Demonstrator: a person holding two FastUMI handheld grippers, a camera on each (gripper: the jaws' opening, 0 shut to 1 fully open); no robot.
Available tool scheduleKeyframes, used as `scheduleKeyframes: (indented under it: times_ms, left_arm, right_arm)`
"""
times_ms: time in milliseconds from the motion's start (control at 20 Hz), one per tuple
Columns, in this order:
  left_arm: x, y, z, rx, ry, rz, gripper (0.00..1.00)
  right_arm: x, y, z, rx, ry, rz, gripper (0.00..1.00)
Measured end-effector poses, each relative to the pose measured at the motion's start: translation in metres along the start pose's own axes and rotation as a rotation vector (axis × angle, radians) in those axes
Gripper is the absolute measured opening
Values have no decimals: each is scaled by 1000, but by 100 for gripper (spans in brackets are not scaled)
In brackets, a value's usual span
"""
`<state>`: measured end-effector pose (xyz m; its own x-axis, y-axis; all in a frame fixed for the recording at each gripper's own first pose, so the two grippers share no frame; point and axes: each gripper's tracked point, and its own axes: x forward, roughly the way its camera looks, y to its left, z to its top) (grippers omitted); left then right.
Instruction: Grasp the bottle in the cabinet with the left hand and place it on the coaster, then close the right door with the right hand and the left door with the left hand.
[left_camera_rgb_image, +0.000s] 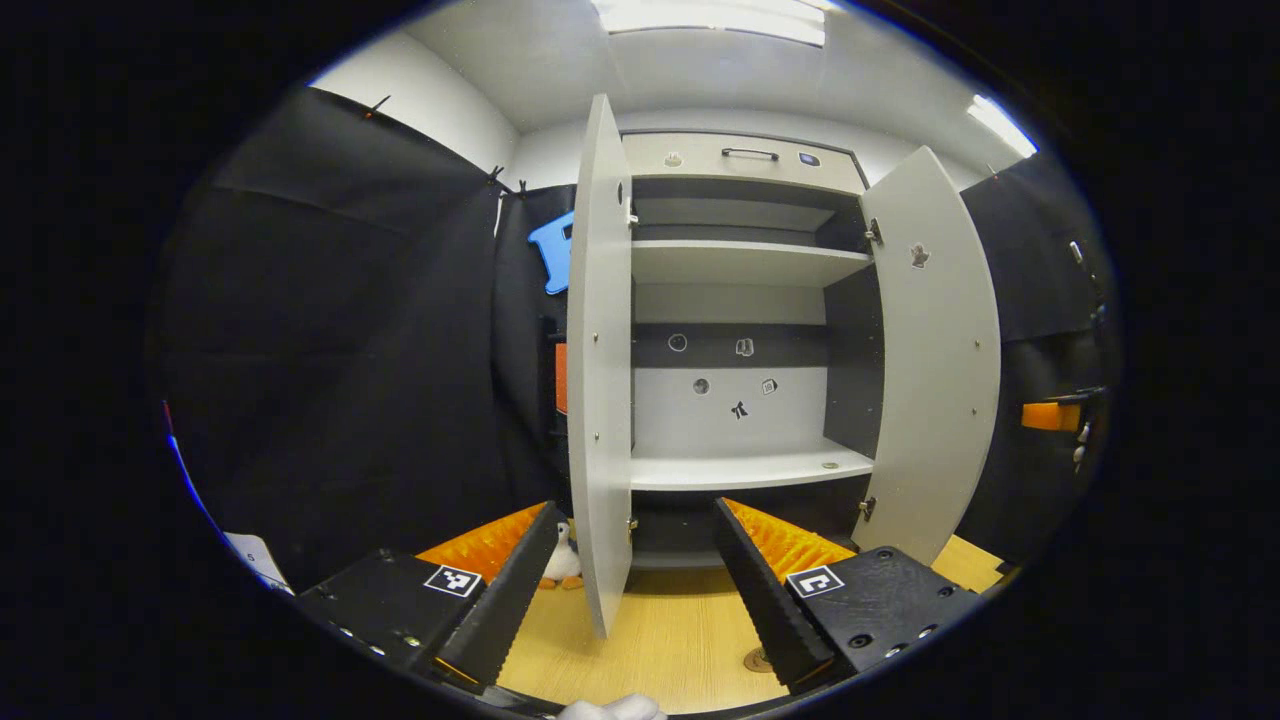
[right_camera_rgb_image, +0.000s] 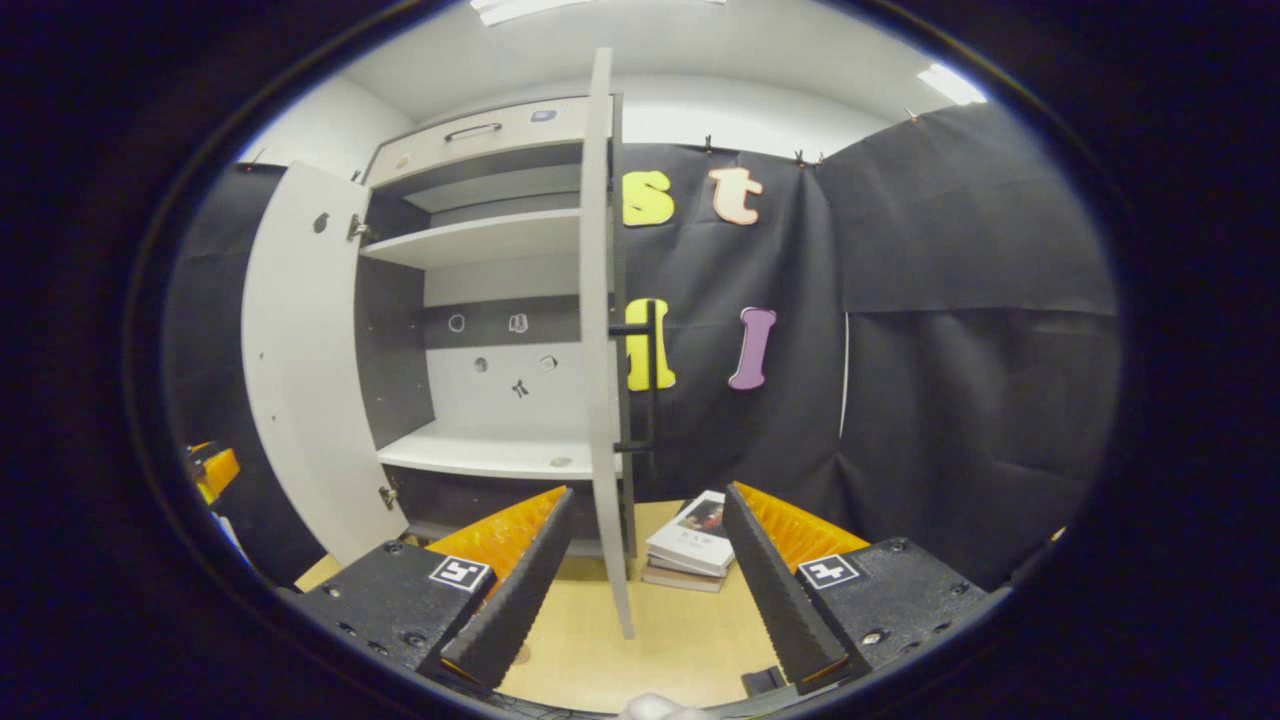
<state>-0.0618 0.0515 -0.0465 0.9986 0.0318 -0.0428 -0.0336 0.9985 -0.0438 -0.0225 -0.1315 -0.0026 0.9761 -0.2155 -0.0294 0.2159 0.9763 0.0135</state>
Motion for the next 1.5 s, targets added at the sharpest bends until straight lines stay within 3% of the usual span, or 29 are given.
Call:
scheduleKeyframes:
  times_ms: [200,250,300,450,550,600,800,900,1050,1500]
  left_arm:
    - [-5,-12,-2,5,22,36,95]
    - [-5,-18,0,-1,21,39,90]
    - [-7,-23,3,1,17,47,95]
    - [-6,-38,11,12,10,73,95]
    - [-2,-50,16,21,7,86,100]
    - [-2,-55,18,20,0,90,95]
    - [0,-72,24,21,-8,106,95]
    - [-1,-76,23,23,-5,121,95]
    - [-4,-80,22,19,2,148,94]
    - [-6,-94,26,34,7,191,95]
  right_arm:
    - [35,-46,23,9,0,-10,97]
    - [42,-53,30,23,-8,-5,98]
    - [52,-64,39,32,-21,-9,98]
    - [81,-79,54,20,-21,20,97]
    - [93,-68,60,1,-22,71,95]
    - [97,-62,61,-10,-26,93,98]
    - [103,-23,61,-33,-12,200,96]
    - [102,-23,66,-85,-29,198,92]
    - [102,-14,65,-114,-32,215,95]
    - [103,4,60,-60,-6,312,95]
